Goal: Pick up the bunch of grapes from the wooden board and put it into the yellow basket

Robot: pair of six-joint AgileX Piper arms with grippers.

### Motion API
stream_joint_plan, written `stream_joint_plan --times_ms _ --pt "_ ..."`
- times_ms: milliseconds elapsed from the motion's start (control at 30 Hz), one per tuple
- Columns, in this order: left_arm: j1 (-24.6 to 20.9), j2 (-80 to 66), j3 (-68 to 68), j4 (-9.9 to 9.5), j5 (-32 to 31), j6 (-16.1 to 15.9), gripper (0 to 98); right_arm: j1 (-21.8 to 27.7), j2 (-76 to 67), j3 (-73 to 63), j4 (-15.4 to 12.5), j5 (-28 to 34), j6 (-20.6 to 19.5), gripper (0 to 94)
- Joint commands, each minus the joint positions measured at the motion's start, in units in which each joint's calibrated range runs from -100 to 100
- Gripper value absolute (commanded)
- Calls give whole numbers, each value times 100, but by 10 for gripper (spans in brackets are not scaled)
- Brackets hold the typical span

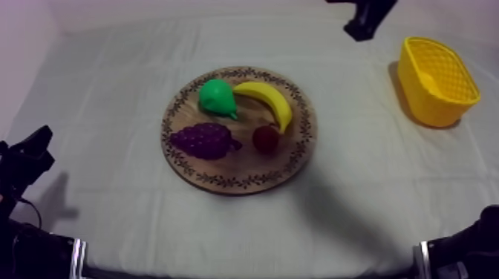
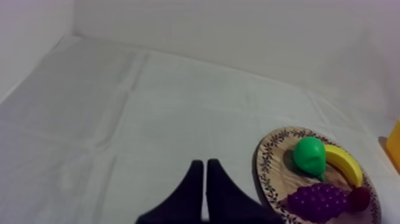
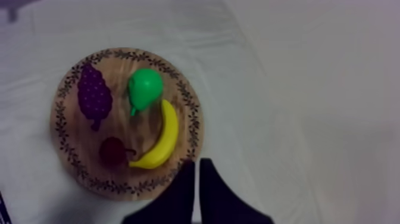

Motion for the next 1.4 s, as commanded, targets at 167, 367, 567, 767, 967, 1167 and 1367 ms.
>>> stream_joint_plan --times_ms 167,367,567,767,967,1167,1367 --pt "-1 0 -4 -4 -3 -1 1 -284 1037 -939 -188 563 107 5" --pt "-1 0 -4 -4 -3 -1 1 -533 1790 -1517 -333 1025 170 5" --pt "-1 0 -4 -4 -3 -1 1 -730 2609 -2258 -336 1446 143 5" --pt "-1 0 -4 -4 -3 -1 1 -844 3380 -2996 -320 1866 117 5" --pt "-1 0 -4 -4 -3 -1 1 -945 4094 -3650 -261 2266 103 6" --pt "-1 0 -4 -4 -3 -1 1 -989 4706 -4122 -155 2577 109 7" --pt "-1 0 -4 -4 -3 0 1 -919 5075 -4457 -86 2678 130 42"
